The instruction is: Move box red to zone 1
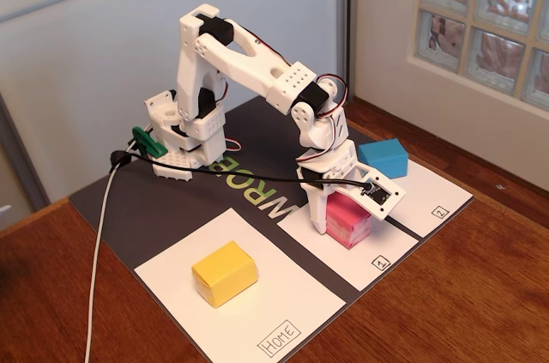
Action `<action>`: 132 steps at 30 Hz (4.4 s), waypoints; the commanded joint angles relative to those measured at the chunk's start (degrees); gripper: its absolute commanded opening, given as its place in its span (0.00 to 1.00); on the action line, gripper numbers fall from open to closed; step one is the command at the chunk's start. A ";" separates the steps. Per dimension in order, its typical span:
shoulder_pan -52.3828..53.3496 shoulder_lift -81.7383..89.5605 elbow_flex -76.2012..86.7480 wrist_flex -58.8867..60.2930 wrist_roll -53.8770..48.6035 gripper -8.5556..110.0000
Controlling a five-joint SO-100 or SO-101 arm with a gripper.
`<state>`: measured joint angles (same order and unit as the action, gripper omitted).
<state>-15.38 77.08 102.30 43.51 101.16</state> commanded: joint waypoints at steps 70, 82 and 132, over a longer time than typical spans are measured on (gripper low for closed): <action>23.20 99.14 52.47 34.37 -17.75 0.07; 19.60 100.55 58.80 32.26 -16.61 0.07; 18.98 114.26 71.72 39.99 -15.64 0.07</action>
<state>3.60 188.35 171.65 82.00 85.34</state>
